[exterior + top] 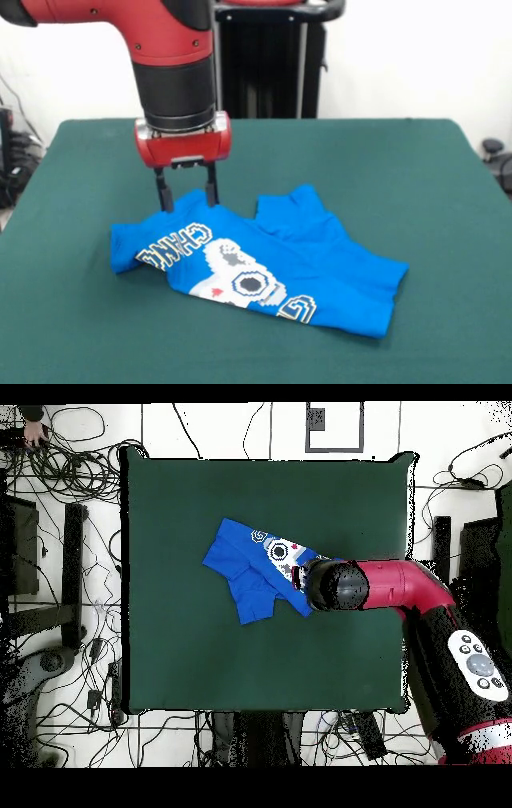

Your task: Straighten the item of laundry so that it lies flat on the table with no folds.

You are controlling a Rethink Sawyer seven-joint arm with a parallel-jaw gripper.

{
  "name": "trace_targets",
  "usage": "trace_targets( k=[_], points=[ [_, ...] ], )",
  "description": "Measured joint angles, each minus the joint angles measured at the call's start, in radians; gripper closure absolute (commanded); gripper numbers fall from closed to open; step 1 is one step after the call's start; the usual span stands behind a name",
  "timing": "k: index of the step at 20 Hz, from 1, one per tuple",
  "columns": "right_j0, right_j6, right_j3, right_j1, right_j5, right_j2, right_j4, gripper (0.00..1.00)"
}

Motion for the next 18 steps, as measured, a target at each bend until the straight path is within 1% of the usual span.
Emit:
trace_targets(
  k=[18],
  points=[
    [-0.107, -0.001, 0.000, 0.000, 0.097, 0.023, -0.014, 0.00]
  ],
)
